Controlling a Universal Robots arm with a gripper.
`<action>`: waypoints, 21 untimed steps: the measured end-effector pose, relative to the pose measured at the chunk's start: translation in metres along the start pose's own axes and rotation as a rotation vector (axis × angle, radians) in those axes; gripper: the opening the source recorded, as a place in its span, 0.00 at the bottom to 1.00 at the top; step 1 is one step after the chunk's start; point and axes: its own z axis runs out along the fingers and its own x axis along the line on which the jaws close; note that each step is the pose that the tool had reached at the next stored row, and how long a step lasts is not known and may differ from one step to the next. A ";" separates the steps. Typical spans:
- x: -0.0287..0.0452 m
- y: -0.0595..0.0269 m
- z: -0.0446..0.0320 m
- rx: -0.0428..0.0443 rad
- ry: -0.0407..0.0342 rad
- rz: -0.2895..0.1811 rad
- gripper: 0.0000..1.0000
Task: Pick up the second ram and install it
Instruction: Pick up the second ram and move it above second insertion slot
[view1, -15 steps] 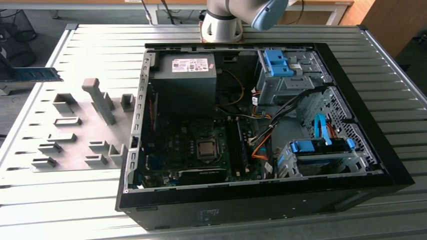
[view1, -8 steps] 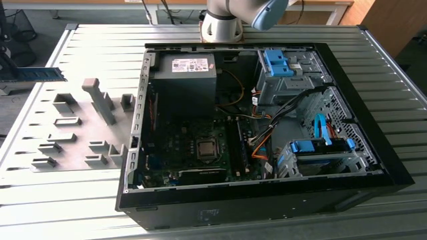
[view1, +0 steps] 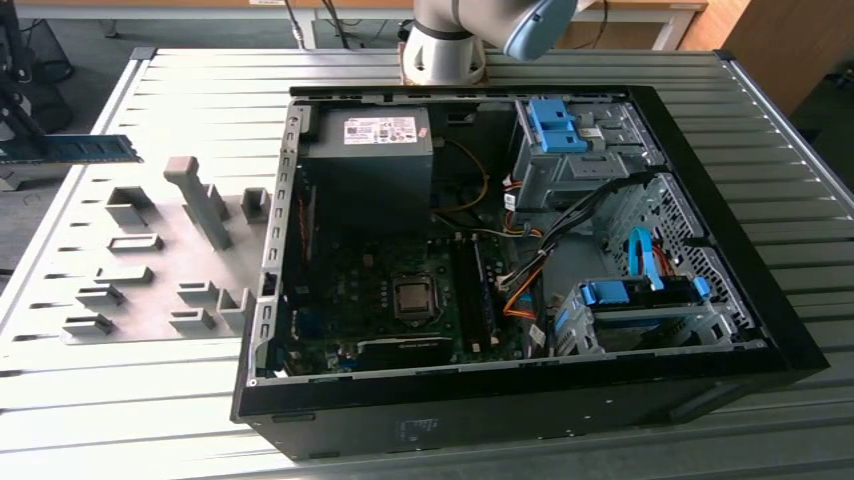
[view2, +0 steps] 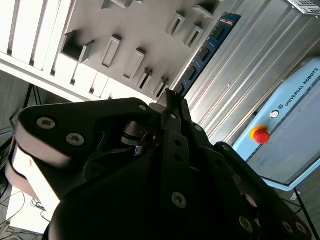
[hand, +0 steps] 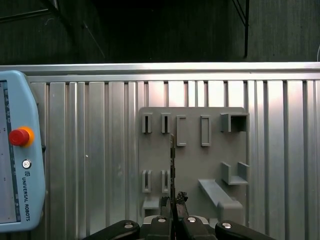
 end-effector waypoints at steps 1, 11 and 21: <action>0.0000 -0.0008 0.0000 0.0001 0.0000 0.000 0.14; -0.0002 -0.0096 0.0000 0.0000 0.0000 0.000 0.14; -0.0005 -0.0193 0.0000 0.0000 0.0000 0.000 0.14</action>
